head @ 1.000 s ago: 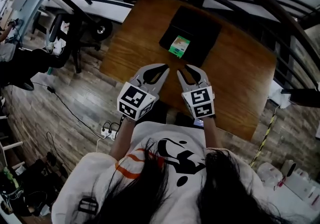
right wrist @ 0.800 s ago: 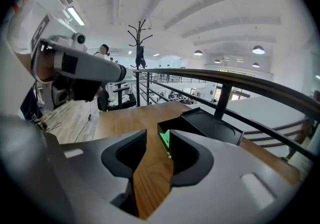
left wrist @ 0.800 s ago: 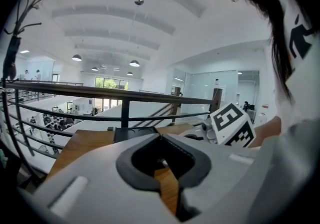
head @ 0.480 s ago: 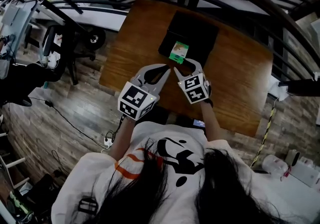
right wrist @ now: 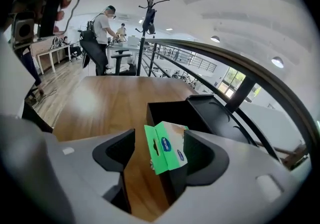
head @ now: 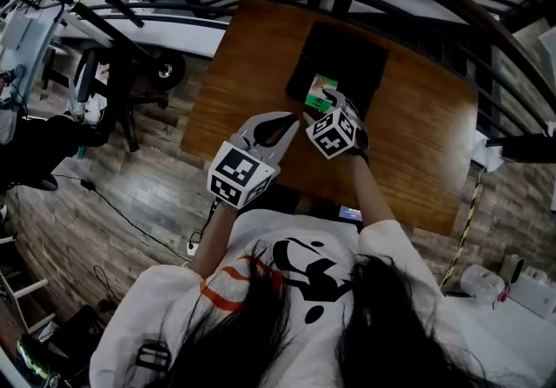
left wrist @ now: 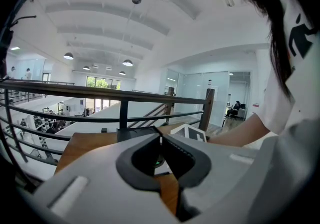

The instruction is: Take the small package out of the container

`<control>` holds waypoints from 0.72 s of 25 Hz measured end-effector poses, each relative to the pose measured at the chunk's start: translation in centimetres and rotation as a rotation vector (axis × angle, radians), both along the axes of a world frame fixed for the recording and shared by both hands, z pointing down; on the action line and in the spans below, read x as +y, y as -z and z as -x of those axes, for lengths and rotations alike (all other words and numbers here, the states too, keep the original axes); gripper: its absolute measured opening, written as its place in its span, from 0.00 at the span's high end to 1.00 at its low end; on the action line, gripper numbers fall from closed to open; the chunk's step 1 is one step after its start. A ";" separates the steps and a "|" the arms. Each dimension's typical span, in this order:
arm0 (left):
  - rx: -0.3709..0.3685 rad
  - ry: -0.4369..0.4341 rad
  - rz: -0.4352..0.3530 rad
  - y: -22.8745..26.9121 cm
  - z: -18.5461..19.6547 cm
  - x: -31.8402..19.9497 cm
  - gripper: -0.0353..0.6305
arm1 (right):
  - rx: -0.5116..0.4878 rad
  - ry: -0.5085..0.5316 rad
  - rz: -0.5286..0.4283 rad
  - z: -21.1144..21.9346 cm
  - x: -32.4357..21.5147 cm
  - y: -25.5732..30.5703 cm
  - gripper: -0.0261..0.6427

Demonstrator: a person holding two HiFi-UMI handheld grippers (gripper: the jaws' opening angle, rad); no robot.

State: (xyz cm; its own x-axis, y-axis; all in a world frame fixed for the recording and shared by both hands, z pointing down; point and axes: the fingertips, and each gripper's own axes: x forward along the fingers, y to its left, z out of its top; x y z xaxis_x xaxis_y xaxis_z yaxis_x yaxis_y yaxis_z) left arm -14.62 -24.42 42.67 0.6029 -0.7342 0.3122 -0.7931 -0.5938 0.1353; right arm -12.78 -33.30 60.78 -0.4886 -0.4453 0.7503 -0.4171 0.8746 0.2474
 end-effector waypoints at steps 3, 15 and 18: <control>-0.001 -0.002 -0.002 0.0 0.8 -0.1 0.95 | 0.026 -0.006 0.006 0.7 -0.6 -0.6 0.49; 0.005 -0.011 -0.009 0.1 2.6 -0.4 0.95 | 0.199 0.013 -0.006 0.5 -1.9 -3.2 0.56; 0.006 -0.014 -0.010 0.0 2.8 -0.4 0.95 | 0.185 0.001 -0.010 0.3 -1.8 -2.7 0.57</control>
State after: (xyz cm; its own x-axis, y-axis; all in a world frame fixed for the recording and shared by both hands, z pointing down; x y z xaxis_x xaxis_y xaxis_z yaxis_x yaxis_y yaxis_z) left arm -17.43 -24.84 42.64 0.6151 -0.7284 0.3018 -0.7838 -0.6063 0.1342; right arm -13.06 -35.12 63.49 -0.3427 -0.4532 0.8229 -0.3628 0.8719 0.3290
